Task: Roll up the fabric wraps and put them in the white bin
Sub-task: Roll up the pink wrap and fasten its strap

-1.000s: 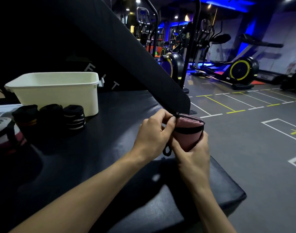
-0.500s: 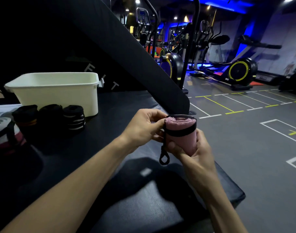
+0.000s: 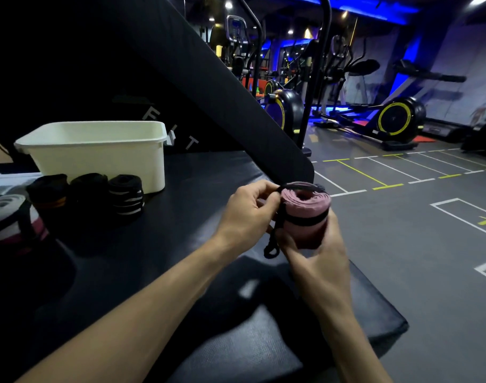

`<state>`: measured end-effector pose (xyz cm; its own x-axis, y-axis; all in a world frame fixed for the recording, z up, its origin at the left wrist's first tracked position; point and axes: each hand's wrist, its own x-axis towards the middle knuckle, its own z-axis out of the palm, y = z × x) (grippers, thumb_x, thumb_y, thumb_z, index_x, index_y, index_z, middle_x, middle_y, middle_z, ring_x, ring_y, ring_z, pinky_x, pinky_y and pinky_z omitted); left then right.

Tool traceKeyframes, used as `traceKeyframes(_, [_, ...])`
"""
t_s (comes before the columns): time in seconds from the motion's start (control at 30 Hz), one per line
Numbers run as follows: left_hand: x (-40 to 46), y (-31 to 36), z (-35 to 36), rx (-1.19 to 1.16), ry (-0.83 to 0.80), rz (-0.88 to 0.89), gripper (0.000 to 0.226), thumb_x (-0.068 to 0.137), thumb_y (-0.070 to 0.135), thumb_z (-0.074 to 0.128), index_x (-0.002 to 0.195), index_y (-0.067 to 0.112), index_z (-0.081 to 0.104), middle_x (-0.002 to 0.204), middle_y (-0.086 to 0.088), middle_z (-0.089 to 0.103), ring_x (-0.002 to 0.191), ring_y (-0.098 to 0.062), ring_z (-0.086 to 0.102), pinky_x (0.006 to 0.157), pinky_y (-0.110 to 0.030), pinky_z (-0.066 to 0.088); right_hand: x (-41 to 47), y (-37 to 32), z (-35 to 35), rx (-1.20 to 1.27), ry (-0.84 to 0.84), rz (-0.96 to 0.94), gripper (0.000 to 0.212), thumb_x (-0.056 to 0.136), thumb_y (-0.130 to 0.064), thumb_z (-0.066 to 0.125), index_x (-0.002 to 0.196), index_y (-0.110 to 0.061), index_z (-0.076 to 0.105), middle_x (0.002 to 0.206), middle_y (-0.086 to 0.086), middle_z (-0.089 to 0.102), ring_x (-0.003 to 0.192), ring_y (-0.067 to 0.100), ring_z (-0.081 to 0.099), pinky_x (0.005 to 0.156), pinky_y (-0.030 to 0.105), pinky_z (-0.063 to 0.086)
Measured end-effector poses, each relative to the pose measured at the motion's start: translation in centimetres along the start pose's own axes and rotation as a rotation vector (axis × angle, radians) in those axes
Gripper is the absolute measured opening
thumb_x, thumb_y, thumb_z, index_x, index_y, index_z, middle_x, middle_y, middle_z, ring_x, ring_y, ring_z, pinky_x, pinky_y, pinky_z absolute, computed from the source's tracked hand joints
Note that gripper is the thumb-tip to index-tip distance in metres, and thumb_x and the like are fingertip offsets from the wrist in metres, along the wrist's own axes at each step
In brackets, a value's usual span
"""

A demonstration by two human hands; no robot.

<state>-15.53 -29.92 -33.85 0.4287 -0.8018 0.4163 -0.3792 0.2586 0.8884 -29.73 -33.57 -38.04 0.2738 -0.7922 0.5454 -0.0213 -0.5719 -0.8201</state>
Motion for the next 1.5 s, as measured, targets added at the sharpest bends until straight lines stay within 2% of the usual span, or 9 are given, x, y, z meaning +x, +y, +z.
traceKeyframes(0.13, [-0.4, -0.5, 1.3, 0.088, 0.012, 0.034, 0.023, 0.085, 0.032, 0.059, 0.095, 0.019, 0.074, 0.079, 0.002, 0.076, 0.074, -0.02, 0.072, 0.072, -0.046, 0.061, -0.2, 0.1, 0.1, 0.069, 0.085, 0.081, 0.076, 0.058, -0.052, 0.086, 0.123, -0.028, 0.055, 0.11, -0.007, 0.071, 0.1, 0.011, 0.07, 0.087, 0.042, 0.058])
traceKeyframes(0.3, [-0.1, -0.2, 0.7, 0.051, -0.125, 0.066, 0.022, 0.091, 0.012, 0.064, 0.108, 0.013, 0.077, 0.091, -0.006, 0.079, 0.085, -0.032, 0.074, 0.079, -0.044, 0.062, 0.0, 0.2, -0.7, 0.103, 0.079, 0.087, 0.061, 0.067, -0.018, 0.09, 0.118, -0.02, 0.056, 0.098, -0.001, 0.071, 0.08, 0.008, 0.069, 0.069, 0.027, 0.057])
traceKeyframes(0.47, [0.3, 0.0, -0.6, 0.099, -0.178, 0.101, 0.021, 0.089, 0.001, 0.064, 0.105, 0.009, 0.076, 0.089, -0.01, 0.077, 0.08, -0.034, 0.072, 0.076, -0.046, 0.06, 0.1, 0.5, -0.9, 0.103, -0.018, 0.057, 0.064, 0.062, -0.02, 0.08, 0.12, -0.029, 0.054, 0.1, 0.0, 0.071, 0.083, 0.025, 0.07, 0.072, 0.048, 0.059])
traceKeyframes(0.63, [0.7, 0.4, -2.1, 0.035, -0.25, 0.063, 0.009, 0.095, 0.001, 0.07, 0.099, 0.006, 0.076, 0.083, -0.013, 0.075, 0.072, -0.015, 0.067, 0.067, -0.031, 0.057, 0.3, -0.1, -0.9, 0.13, -0.09, 0.042, 0.061, 0.06, -0.012, 0.077, 0.113, -0.034, 0.057, 0.093, -0.003, 0.072, 0.073, 0.018, 0.068, 0.063, 0.037, 0.055])
traceKeyframes(0.77, [0.9, 0.3, -3.2, -0.011, -0.274, 0.023, 0.011, 0.093, 0.003, 0.072, 0.103, -0.002, 0.075, 0.094, -0.027, 0.075, 0.079, -0.026, 0.069, 0.08, -0.048, 0.06, 0.5, -0.3, -1.0, 0.105, -0.175, -0.011, 0.068, 0.056, -0.011, 0.078, 0.118, -0.029, 0.058, 0.102, -0.009, 0.072, 0.089, 0.01, 0.07, 0.077, 0.024, 0.054])
traceKeyframes(0.87, [1.0, 0.2, -3.9, -0.002, -0.293, 0.001, 0.013, 0.092, 0.007, 0.074, 0.104, 0.001, 0.076, 0.094, -0.021, 0.077, 0.079, -0.026, 0.07, 0.081, -0.054, 0.059, 0.6, -0.3, -1.2, 0.11, -0.245, -0.042, 0.072, 0.054, -0.007, 0.079, 0.121, -0.024, 0.059, 0.107, -0.008, 0.071, 0.095, 0.009, 0.069, 0.081, 0.018, 0.051])
traceKeyframes(1.07, [0.7, 0.5, -4.5, -0.048, -0.35, 0.027, 0.019, 0.087, 0.001, 0.075, 0.104, -0.007, 0.074, 0.09, -0.014, 0.077, 0.078, -0.02, 0.07, 0.07, -0.028, 0.06, 0.7, -0.5, -1.9, 0.105, -0.384, -0.019, 0.071, 0.056, -0.001, 0.082, 0.119, -0.025, 0.061, 0.106, -0.005, 0.072, 0.092, 0.01, 0.069, 0.081, 0.022, 0.053])
traceKeyframes(1.27, [0.8, 0.6, -4.8, -0.025, -0.397, 0.048, 0.015, 0.088, 0.0, 0.076, 0.101, -0.007, 0.074, 0.096, -0.027, 0.075, 0.081, -0.023, 0.07, 0.068, -0.029, 0.058, -0.4, -0.8, -2.2, 0.157, -0.54, 0.058, 0.061, 0.068, 0.007, 0.081, 0.119, -0.02, 0.063, 0.106, 0.0, 0.073, 0.091, 0.012, 0.068, 0.083, 0.03, 0.056])
traceKeyframes(1.5, [0.9, 1.0, -5.2, -0.095, -0.335, -0.078, 0.008, 0.09, 0.005, 0.074, 0.098, 0.003, 0.077, 0.088, -0.014, 0.077, 0.072, -0.014, 0.071, 0.058, -0.022, 0.056, -0.9, -0.8, -0.6, 0.305, -0.338, 0.112, 0.072, 0.062, -0.007, 0.084, 0.123, -0.022, 0.051, 0.115, 0.001, 0.068, 0.096, 0.011, 0.07, 0.074, 0.028, 0.059])
